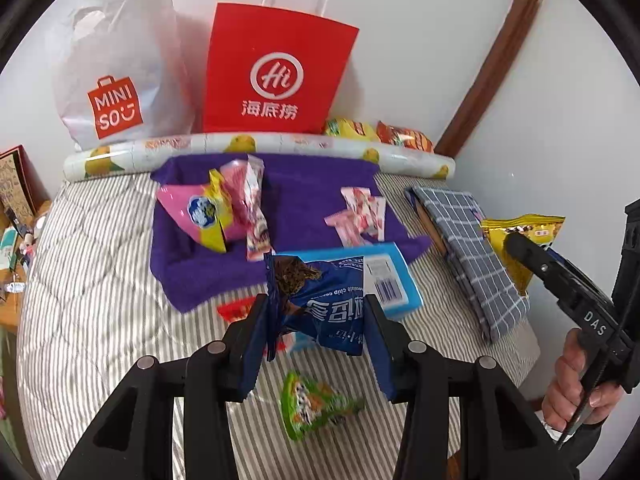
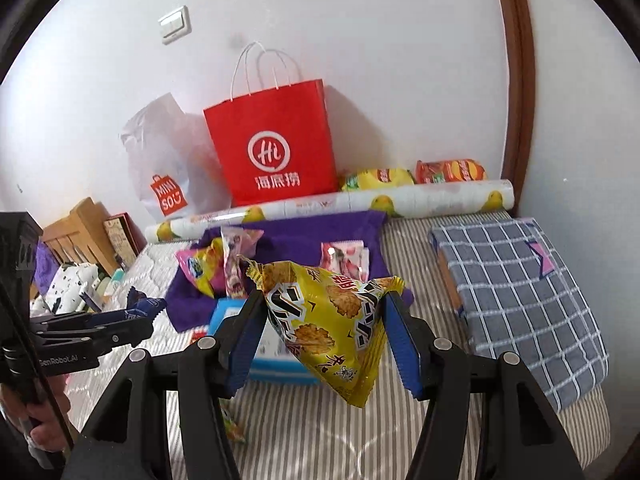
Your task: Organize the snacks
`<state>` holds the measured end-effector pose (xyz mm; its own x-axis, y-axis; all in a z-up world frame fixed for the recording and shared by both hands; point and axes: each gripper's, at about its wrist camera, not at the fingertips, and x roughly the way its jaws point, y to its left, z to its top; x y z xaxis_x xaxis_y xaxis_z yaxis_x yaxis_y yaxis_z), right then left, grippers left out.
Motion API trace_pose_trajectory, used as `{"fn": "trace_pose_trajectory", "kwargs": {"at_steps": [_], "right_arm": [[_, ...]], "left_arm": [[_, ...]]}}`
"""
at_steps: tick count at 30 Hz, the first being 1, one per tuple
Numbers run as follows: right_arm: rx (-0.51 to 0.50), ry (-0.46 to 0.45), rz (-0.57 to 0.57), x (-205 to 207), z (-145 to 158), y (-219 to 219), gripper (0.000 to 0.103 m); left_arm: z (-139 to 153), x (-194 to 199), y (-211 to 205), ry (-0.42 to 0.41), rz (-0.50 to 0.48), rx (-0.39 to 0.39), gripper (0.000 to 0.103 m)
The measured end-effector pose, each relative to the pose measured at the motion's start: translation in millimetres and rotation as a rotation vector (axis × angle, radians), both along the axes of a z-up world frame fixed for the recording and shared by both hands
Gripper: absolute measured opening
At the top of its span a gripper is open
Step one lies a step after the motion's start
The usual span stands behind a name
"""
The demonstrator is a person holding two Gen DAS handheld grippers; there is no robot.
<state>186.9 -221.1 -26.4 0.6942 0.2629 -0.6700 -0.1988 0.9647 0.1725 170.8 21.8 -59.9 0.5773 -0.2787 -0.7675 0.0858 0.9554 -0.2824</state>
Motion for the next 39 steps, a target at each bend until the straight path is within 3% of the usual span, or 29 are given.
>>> {"fn": "trace_pose_trajectory", "kwargs": {"at_steps": [9,18,24,31,39], "right_arm": [[0.014,-0.058,0.020,39,17,14,0.059],[0.023,-0.026,0.044,78,-9,36,0.059],[0.046,-0.014,0.031,107,-21,41,0.059],[0.078,0.013,0.041,137,-39,47,0.059],[0.101,0.099,0.093,158,-88,57,0.059]], "left_arm": [[3,33,18,-0.023,0.035,0.016,0.044],[-15,66,29,-0.011,0.058,0.013,0.044],[-20,84,17,-0.052,0.057,0.069,0.044],[-37,109,13,-0.035,0.056,0.054,0.044],[-69,129,7,-0.007,0.044,0.038,0.044]]}}
